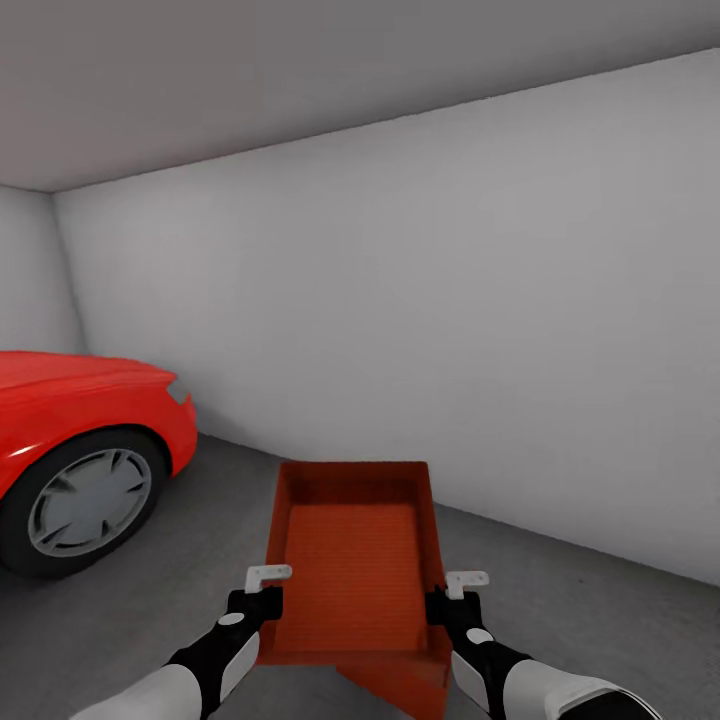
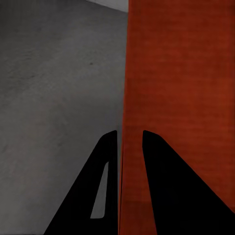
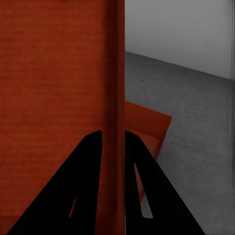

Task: Move the two storage containers from the living room to the garage. In the garage, place one container on the floor and stack the other container on top of it (either order is fine).

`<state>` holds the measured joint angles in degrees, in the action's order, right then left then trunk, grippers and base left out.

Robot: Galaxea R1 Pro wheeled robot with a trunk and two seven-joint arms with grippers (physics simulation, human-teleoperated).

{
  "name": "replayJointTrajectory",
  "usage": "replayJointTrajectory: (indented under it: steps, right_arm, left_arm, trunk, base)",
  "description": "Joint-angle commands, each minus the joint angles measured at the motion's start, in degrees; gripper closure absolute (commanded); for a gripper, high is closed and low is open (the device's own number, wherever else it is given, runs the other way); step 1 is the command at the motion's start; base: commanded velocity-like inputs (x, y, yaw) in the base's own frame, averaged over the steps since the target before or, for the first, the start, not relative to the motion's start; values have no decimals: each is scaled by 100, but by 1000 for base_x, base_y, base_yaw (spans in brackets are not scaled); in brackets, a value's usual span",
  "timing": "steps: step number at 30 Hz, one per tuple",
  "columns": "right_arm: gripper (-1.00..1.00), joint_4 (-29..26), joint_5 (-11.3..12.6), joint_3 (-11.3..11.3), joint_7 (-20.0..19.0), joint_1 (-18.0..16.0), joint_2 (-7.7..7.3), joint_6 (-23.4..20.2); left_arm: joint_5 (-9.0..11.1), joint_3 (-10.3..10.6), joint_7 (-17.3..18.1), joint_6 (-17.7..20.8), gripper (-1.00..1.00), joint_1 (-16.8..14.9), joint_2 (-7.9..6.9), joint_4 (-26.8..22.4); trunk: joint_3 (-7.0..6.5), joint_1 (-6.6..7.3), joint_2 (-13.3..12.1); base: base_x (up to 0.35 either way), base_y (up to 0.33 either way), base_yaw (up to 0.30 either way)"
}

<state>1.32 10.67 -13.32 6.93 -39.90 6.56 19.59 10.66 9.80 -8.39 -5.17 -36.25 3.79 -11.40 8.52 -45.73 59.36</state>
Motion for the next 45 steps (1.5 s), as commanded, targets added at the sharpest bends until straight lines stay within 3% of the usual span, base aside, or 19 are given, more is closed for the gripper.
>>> replayJointTrajectory:
  steps: [1, 45]
  right_arm:
    - [100, 26, 145, 445, 10, -9, -26, 36]
    - [100, 26, 145, 445, 10, -9, -29, 36]
  left_arm:
    - [-12, -101, -66, -92, 100, -5, -274, -20]
    - [-12, -101, -66, -96, 100, -5, -274, -20]
  trunk:
    - [8, -4, 6]
    - [8, -4, 6]
  base:
    - [296, 226, -283]
    - [296, 226, -283]
